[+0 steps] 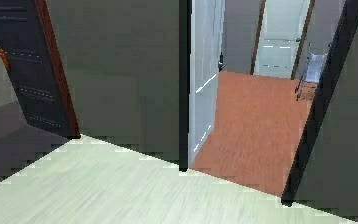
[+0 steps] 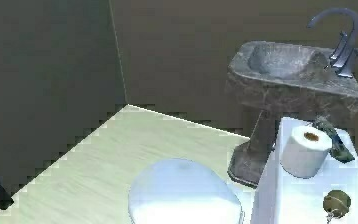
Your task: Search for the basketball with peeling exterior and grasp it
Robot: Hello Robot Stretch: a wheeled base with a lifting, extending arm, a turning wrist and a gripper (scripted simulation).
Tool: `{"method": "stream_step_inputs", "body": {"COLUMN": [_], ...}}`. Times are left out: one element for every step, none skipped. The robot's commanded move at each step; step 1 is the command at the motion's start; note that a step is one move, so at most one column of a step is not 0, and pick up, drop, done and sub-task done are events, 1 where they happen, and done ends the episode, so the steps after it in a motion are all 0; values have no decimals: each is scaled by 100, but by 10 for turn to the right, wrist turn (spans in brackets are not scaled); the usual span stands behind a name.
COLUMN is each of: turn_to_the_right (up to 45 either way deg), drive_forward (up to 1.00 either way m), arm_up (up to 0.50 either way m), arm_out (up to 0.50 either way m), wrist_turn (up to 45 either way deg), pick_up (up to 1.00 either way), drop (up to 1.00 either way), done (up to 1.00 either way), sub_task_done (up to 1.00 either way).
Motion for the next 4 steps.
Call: {"method": "stream_step_inputs", "body": {"turn_to_the_right": [210, 0, -330, 0], "drive_forward": [0, 30, 0, 10], "arm_up": [0, 0, 0, 0], "arm_out": [0, 0, 0, 0], "wrist_turn": [0, 0, 0, 0], "pick_up": [0, 0, 0, 0], "drop": [0, 0, 0, 0], "done": [0, 0, 0, 0], "sub_task_done": [0, 0, 0, 0]}}
